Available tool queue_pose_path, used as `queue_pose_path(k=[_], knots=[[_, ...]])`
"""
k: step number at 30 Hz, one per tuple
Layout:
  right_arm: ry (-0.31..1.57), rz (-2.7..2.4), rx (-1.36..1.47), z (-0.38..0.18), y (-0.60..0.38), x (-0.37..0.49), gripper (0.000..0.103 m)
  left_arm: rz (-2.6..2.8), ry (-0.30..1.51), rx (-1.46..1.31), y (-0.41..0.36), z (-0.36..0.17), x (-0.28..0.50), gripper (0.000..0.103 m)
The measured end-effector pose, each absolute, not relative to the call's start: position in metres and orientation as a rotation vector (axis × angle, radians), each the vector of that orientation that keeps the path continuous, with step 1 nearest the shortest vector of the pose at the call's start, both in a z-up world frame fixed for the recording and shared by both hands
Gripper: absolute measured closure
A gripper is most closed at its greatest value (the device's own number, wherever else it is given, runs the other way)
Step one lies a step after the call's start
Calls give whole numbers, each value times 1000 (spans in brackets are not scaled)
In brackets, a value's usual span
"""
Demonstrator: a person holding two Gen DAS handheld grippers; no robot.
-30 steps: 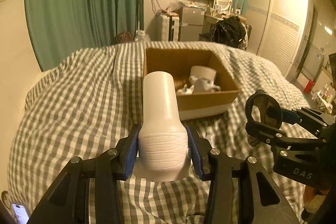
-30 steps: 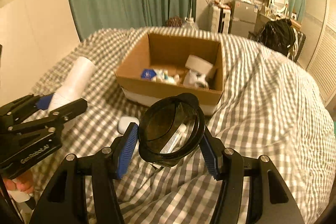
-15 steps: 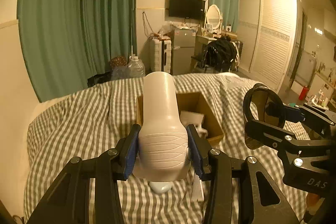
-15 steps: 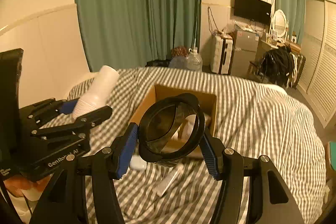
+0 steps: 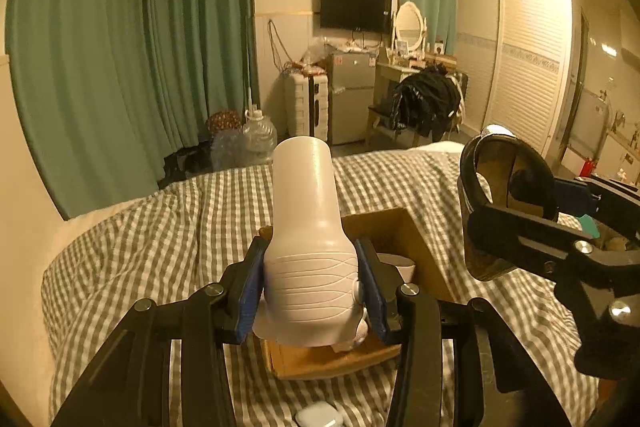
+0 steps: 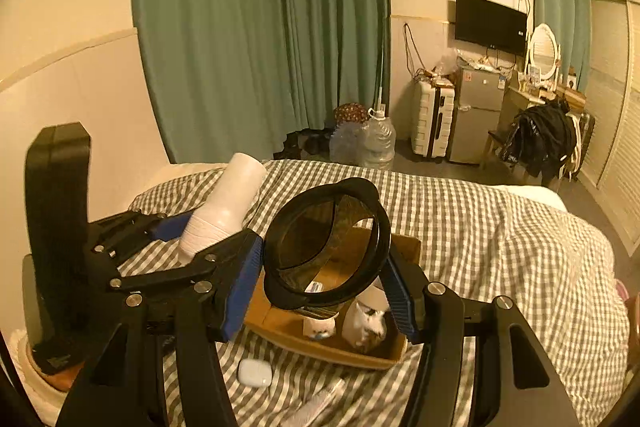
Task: Organize objects
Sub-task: 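Carry the white bottle and black lid over the box with both tools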
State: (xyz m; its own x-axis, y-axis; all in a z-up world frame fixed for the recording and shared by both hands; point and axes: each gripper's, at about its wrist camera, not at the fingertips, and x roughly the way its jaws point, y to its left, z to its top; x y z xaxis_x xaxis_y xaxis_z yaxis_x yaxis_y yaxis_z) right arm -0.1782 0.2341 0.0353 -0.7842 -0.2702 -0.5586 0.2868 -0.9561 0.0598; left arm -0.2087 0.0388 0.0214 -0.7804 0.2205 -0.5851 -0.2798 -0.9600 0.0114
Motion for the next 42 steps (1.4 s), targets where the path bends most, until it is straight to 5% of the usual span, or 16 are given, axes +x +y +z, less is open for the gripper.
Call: queue_pose_path(k=[28,42], knots=[[-134,-2568,1208,-110,252,-319,45,2596,222,-1114,64,-110,-293,58],[-168,-2549,1176,-116,253,-319,45,2587,257,-1104,65,-119,-292,58]])
